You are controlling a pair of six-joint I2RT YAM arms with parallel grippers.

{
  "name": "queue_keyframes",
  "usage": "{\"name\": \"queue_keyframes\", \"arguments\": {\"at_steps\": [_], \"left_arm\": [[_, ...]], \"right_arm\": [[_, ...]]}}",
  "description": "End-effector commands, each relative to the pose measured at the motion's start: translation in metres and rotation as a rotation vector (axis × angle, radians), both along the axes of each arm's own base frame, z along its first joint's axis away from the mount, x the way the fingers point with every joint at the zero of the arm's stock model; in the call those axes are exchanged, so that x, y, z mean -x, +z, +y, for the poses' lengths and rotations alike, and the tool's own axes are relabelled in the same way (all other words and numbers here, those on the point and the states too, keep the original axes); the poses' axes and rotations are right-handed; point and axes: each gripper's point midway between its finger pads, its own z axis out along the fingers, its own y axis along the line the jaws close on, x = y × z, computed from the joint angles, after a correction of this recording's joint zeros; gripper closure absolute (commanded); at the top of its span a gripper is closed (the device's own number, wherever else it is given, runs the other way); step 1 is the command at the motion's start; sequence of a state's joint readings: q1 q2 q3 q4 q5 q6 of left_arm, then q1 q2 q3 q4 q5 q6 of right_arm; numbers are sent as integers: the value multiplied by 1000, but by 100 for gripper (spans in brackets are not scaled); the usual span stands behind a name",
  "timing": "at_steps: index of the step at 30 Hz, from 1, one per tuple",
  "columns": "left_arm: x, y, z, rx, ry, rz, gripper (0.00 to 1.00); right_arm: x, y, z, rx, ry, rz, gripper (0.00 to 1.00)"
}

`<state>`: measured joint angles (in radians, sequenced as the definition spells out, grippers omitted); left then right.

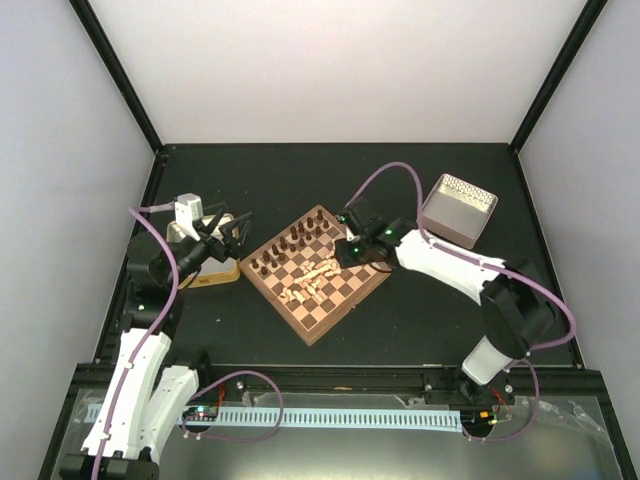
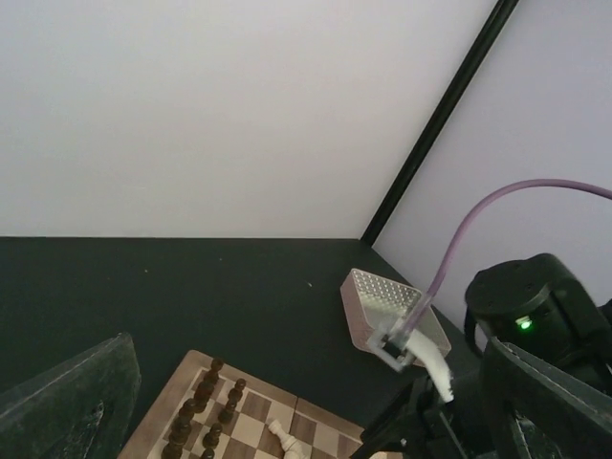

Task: Set up the chess pieces on the board
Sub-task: Pick up the chess piece from the chessboard.

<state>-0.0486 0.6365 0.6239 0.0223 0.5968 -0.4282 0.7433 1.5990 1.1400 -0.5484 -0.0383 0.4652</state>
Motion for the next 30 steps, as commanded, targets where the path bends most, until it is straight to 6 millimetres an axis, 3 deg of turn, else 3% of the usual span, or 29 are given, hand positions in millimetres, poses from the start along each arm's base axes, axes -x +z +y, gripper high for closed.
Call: {"name": "queue_keyframes", "arguments": {"at_steps": [1,7,17,26,30], "left_arm": [[1,2,4,-18,21,-13,2],[-5,-9,8,-27,53,23,1],[-8,-16,13,-21,84,49,2],[-8,-17,13,-17,86,48,2],[-8,-15,13,-15,85,46,2]], "right_arm": [[-3,-7,13,81,20,-10,59],[-1,-29,26,176,43,27,58],[-2,-50,26,258,30,60,74],[-8,-55,31,258,28,50,81],[-10,-49,32,242,23,34,91]]}}
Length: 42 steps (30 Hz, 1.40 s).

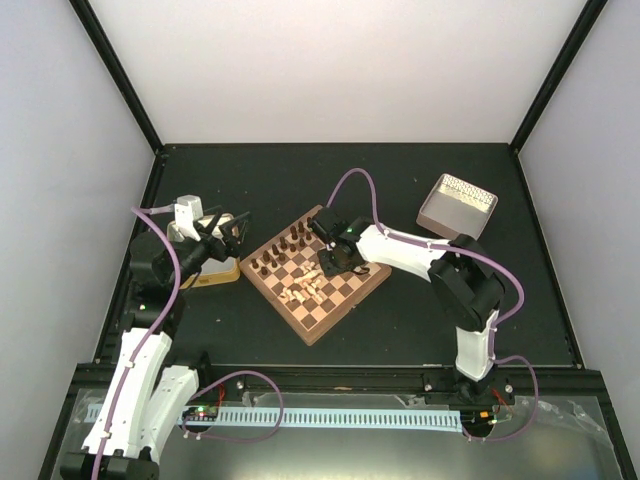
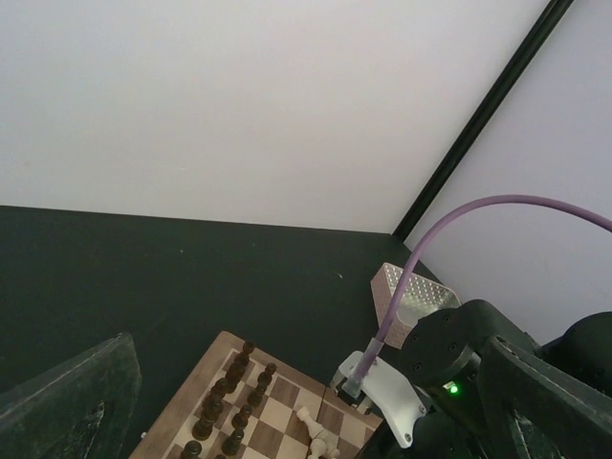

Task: Set up the chess pieces on the board
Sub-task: Pick up the chess piece from the chessboard, then place the chess piece on the chessboard.

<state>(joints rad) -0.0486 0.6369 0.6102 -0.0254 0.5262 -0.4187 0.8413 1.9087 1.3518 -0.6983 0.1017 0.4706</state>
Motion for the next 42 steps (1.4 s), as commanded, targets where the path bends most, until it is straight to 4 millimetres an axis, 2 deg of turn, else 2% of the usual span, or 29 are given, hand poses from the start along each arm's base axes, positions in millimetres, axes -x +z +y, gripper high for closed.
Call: {"name": "queue_keyframes", "arguments": {"at_steps": [1,7,11,16,19,27,31,38,42], "left_arm": [[-1,2,3,-4,14,-10,2],[0,3,4,-4,18,-13,2],[0,3,4,-6,23,-17,2],[-1,3,5,-7,26,-15,2],[-1,2,5,-5,28,-12,2],[-3,-2,5,-3,27,0,2],[-3,-3,5,-2,29,2,2],[-3,-4,5,0,32,4,2],[-4,-5,6,0,34,5,2]], "right_arm": [[-8,20,8,-41,-2,-61,91],[-6,57,3,-121,-8,-141,92],[-9,68,-18,-106,-50,-186,92],[-15,51,-56,-43,-124,-145,92],[-14,36,-67,-16,-139,-101,92],[-14,13,-69,34,-138,-42,91],[-17,4,-76,82,-160,-44,90],[-22,-1,-74,81,-145,-59,84],[-21,10,-74,69,-144,-70,76]]}}
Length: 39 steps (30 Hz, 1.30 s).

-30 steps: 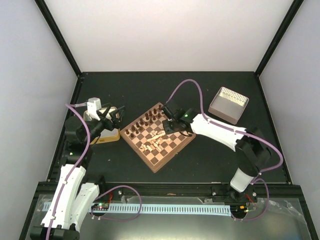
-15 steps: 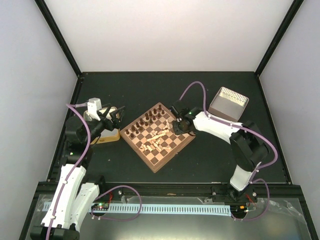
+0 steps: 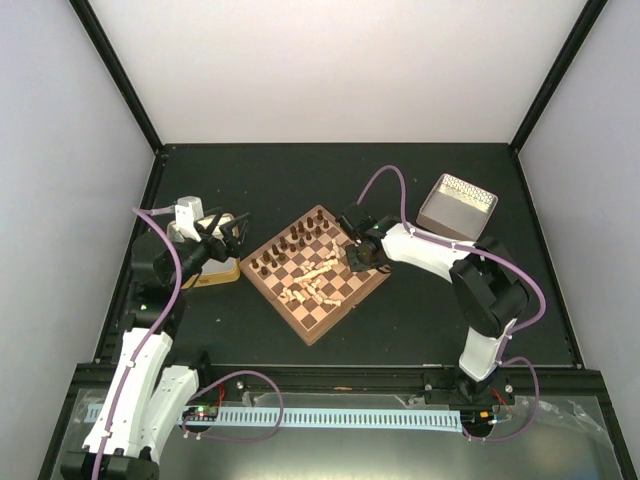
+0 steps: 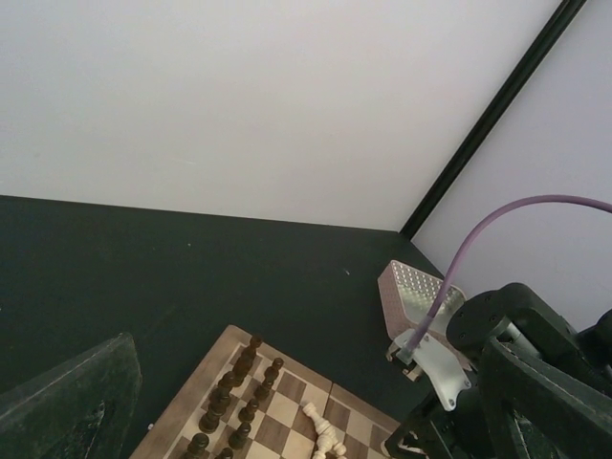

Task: Set up the chess pieces on the board
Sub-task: Place the chess piece on the chessboard, then pick up the chess piece from the chessboard.

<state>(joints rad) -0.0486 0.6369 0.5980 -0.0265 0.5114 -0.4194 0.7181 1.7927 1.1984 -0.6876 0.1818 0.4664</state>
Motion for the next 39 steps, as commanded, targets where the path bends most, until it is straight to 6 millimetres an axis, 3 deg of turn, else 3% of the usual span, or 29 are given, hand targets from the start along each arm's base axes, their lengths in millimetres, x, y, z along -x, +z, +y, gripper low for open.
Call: {"name": "queue_keyframes", "arguments": {"at_steps": [1,5,9,14,25,30,39], "left_arm": [[-2,1,4,2,20,-8,2],[-3,1,4,3,20,-4,2],[-3,1,3,5,17,-3,2],[-3,1,2,5,12,-5,2],[-1,3,3,-2,16,-8,2],[-2,1,4,-3,22,-3,2],[-2,1,4,-4,24,-2,2]], "right_arm": [[-5,14,1,-12,3,-39,74],[5,38,2,-74,18,-54,65],[33,47,10,-158,85,-22,59],[76,36,35,-181,247,20,50],[116,10,65,-105,479,94,48],[121,5,67,-72,512,89,45],[94,-12,59,120,524,28,46]]}}
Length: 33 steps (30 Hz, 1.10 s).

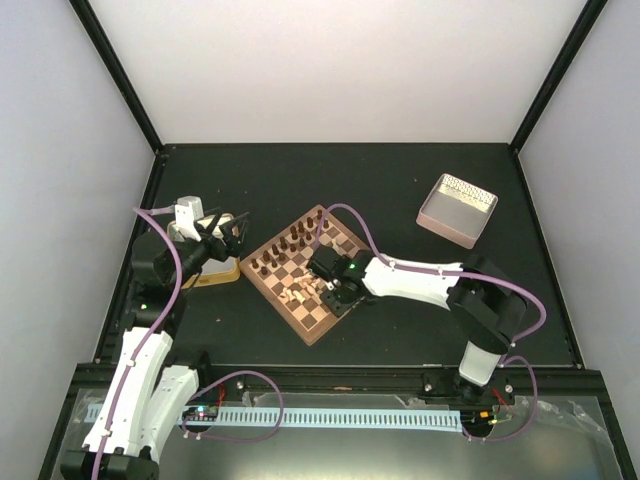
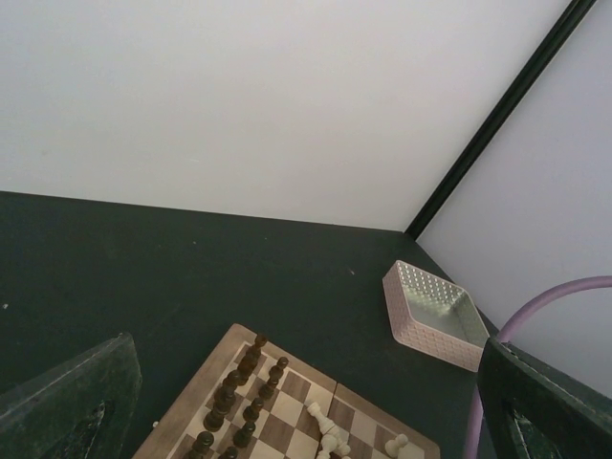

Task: Set up the chess pieces on the board
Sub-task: Pick up the chess piece from the chessboard.

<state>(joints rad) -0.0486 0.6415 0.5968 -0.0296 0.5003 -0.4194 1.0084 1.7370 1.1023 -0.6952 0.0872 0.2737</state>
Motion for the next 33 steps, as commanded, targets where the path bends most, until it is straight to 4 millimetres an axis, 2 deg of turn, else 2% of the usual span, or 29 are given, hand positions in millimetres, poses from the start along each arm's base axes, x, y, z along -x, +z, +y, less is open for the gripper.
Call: {"name": "queue_keyframes", "arguments": {"at_steps": [1,5,11,16,19,22,27,30,33], "left_arm": [[0,3,3,-3,13,-9,2],[0,4,3,-2,15,-11,2],[0,4,1,2,1,-8,2],[1,1,-5,21,-39,14,2],[2,-8,-12,45,-82,67,2],[6,-27,-27,97,-179,164,2],[18,-71,-69,151,-387,389,6],[28,-92,-96,147,-482,512,14],[40,-102,-122,145,-577,587,20]], "right_arm": [[-14,-2,-4,74,34,-68,47],[-5,-8,2,40,54,-19,57],[4,-11,2,9,38,19,81],[-1,-7,5,-33,21,-26,89],[-12,3,13,-109,14,-101,91],[-19,33,27,-265,20,-200,92],[-22,78,41,-499,36,-321,92],[-21,89,40,-569,38,-362,92],[-20,98,36,-622,26,-399,92]]}}
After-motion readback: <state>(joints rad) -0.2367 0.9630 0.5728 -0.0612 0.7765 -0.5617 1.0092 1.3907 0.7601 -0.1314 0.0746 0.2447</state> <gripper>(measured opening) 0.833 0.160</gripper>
